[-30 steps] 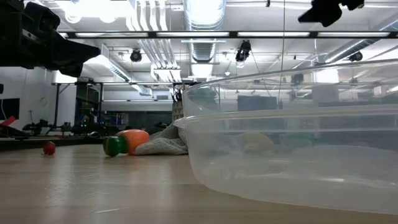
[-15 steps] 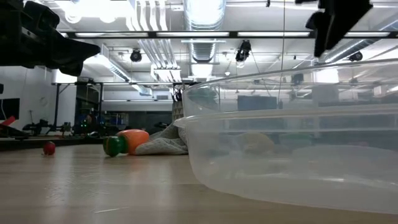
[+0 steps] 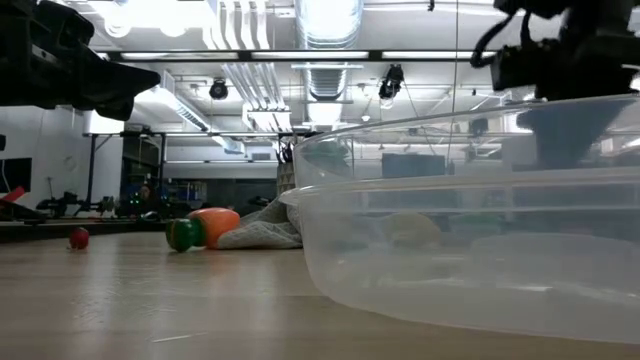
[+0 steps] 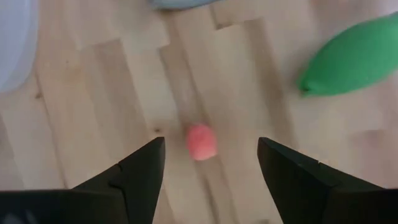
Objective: Pick and placing Produce into tupperware
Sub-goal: Put the peach into the transparent bin
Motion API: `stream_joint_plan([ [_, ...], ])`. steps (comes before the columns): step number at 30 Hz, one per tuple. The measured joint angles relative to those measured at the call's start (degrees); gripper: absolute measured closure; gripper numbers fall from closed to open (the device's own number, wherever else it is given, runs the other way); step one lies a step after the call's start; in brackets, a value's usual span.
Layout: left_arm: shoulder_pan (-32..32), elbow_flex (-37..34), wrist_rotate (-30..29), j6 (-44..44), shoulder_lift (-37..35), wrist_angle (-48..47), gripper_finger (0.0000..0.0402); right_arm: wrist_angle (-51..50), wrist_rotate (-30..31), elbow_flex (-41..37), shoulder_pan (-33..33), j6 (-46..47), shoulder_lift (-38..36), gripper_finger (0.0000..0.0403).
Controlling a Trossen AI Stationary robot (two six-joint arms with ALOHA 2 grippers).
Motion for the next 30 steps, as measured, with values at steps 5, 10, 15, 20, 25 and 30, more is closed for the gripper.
stream_joint_plan([
  [5,0.0,0.0,-0.02,-0.02,-0.02,0.36,0.0402,6.53,-3.11,-5.35,0.0,1.67,-0.28,0.0157],
  [10,0.0,0.0,-0.03,-0.08,0.1,2.3,0.0402,10.71,-2.87,-9.03,0.0,1.97,-0.26,0.0158],
  [15,0.0,0.0,-0.03,-0.04,0.0,5.41,0.0402,18.02,-2.88,-13.82,-0.02,2.01,-0.26,0.0156],
  [20,0.0,0.0,-0.03,-0.02,0.17,5.41,0.0402,22.0,-2.88,-15.96,-0.02,2.32,-0.26,0.0161],
  [25,0.0,0.0,-0.03,-0.02,0.42,5.43,0.0402,26.95,-2.91,-18.8,-0.02,2.1,0.24,0.0159],
  [30,0.0,0.0,-0.06,-0.02,0.55,5.49,0.0402,28.78,-2.68,-20.69,-0.02,2.74,0.66,0.0164],
])
